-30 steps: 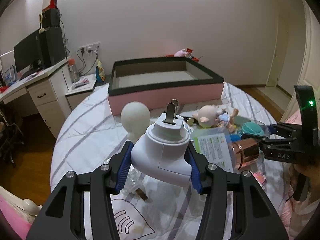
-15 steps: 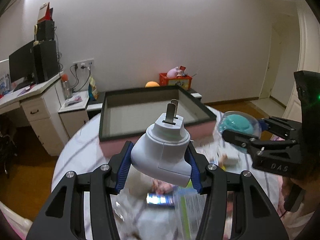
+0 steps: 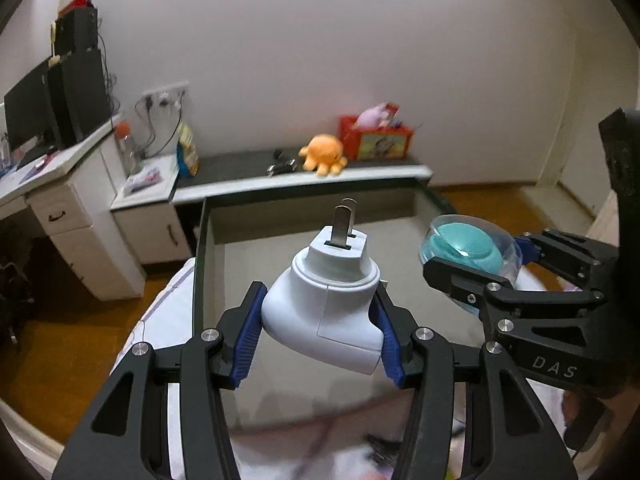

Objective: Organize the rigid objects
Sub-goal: 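Carry both items into the pink box and open both tools, then grasp the clear medicine box with the left tool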

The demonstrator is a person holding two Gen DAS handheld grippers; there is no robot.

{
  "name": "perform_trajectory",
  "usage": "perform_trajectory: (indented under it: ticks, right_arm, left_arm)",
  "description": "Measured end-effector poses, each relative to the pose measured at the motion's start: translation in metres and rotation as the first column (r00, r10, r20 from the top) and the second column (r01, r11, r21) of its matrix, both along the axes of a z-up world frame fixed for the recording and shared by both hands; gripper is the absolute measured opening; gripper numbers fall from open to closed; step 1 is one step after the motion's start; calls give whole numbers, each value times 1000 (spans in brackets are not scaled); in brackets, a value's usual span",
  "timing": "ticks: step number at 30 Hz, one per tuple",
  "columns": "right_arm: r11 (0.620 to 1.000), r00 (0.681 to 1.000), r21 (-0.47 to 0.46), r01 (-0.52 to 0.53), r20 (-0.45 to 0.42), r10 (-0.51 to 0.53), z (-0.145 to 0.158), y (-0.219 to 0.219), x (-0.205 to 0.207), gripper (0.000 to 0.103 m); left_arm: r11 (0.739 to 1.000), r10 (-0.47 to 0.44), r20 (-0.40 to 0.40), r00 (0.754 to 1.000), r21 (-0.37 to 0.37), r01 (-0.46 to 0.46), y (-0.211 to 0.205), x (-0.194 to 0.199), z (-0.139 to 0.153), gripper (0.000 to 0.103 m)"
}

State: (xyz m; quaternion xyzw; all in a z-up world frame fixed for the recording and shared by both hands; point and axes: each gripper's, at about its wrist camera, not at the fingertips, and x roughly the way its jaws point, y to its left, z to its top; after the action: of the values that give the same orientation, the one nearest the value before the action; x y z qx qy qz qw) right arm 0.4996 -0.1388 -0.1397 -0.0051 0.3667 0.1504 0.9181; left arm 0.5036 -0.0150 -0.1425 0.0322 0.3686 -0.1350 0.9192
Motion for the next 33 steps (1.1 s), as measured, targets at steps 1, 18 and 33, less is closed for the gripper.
perform_trajectory:
  ticks: [1, 18, 33]
  right_arm:
    - [1000, 1000, 5, 0, -24, 0, -4, -1, 8, 57]
    - [999, 967, 30, 42, -251, -33, -55, -10, 64, 59]
    - [999, 990, 39, 36, 132, -41, 45, -23, -83, 85]
  left_arm:
    - [1000, -1, -33, 999, -1, 1, 1, 9, -5, 52]
    - [989, 62, -182, 981, 140, -36, -3, 59, -34, 67]
    - [989, 124, 336, 934, 32, -143, 22, -129, 68, 103]
